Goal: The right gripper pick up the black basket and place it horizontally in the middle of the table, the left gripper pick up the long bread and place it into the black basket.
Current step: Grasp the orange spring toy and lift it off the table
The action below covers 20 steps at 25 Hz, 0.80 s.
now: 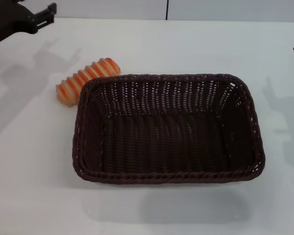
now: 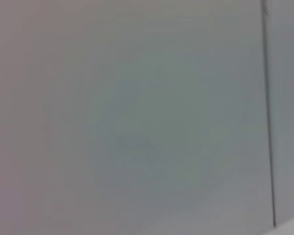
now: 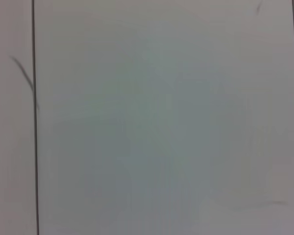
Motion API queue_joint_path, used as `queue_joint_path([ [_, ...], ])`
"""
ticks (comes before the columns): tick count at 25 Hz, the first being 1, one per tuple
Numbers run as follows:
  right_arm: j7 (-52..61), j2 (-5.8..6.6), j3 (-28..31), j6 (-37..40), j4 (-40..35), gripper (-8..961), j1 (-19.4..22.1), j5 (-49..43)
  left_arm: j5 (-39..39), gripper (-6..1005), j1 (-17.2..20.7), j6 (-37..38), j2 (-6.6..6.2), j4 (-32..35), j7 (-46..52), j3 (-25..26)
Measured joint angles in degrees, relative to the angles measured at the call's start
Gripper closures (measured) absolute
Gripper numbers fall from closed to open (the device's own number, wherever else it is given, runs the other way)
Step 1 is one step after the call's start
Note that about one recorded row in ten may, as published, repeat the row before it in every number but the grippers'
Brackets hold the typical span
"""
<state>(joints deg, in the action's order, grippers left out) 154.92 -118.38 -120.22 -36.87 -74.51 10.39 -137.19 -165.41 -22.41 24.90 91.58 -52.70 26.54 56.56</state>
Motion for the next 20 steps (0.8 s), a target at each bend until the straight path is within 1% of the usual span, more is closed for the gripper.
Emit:
queue_joint_path([
  [1,0.0,0.0,0.0,0.1,0.1,113,0.0,0.0,0.0,216,-0.5,-1.6,-0.85,-1.0,-0.1,-1.1],
  [2,0.0,0.0,0.0,0.3,0.3,113,0.0,0.0,0.0,216,-0.7,-3.0,-0.87,-1.5,-0.8,-1.2],
  [3,0.0,0.0,0.1,0.5,0.4,113,-0.1,0.0,0.0,216,-0.8,-4.4,-0.52,-1.8,-2.2,-0.9],
  [4,0.0,0.0,0.1,0.5,0.4,113,-0.1,0.0,0.0,216,-0.6,-5.3,0.58,-1.8,-4.4,0.1],
  [5,0.0,0.0,0.2,0.5,0.5,113,-0.2,0.0,0.0,216,-0.1,-6.0,2.18,-1.8,-7.7,2.2],
  [6,0.1,0.0,0.3,0.6,0.5,113,-0.2,0.1,-0.1,216,0.4,-6.2,3.27,-1.8,-9.6,3.6],
  [7,0.1,0.0,0.5,0.8,0.5,113,-0.2,0.1,0.0,216,1.4,-7.0,5.78,-1.9,-13.2,7.5],
  [9,0.2,0.0,1.0,1.5,0.4,113,-0.3,0.1,0.0,216,2.0,-8.5,8.06,-2.1,-16.0,10.9],
  [10,0.2,-0.01,1.3,1.9,0.4,113,-0.4,0.2,-0.1,216,2.1,-9.6,8.92,-2.2,-16.8,12.4],
  [11,0.2,-0.01,1.5,2.3,0.4,113,-0.5,0.2,-0.1,216,2.1,-9.6,8.92,-2.2,-16.8,12.4],
  [12,0.3,-0.02,1.7,2.5,0.5,113,-0.6,0.2,0.0,216,2.5,-11.3,11.2,-2.8,-18.0,16.6],
  [13,0.4,-0.05,1.9,2.7,0.7,113,-0.6,0.2,0.0,216,2.6,-11.5,11.83,-2.9,-18.6,17.6],
  [14,0.5,-0.07,2.1,2.7,0.9,113,-0.7,0.2,0.0,217,2.6,-11.5,11.83,-2.9,-18.6,17.6],
  [16,0.9,-0.12,2.6,3.0,1.3,113,-1.0,0.2,0.0,217,3.0,-14.3,14.96,-4.1,-24.0,22.9],
  [17,1.1,-0.13,2.8,3.1,1.5,113,-1.1,0.2,0.0,217,3.0,-14.3,14.96,-4.1,-24.0,22.9],
  [18,1.5,-0.16,3.0,3.2,1.8,113,-1.3,0.2,0.0,217,2.8,-19.1,19.31,-6.3,-32.2,30.2],
  [19,1.8,-0.14,3.1,3.2,2.2,113,-1.5,0.2,0.1,217,2.7,-19.7,22.15,-6.9,-37.7,34.4],
  [20,2.3,-0.14,3.3,3.2,2.7,113,-1.8,0.2,0.2,217,2.6,-19.2,24.21,-7.3,-43.9,37.4],
])
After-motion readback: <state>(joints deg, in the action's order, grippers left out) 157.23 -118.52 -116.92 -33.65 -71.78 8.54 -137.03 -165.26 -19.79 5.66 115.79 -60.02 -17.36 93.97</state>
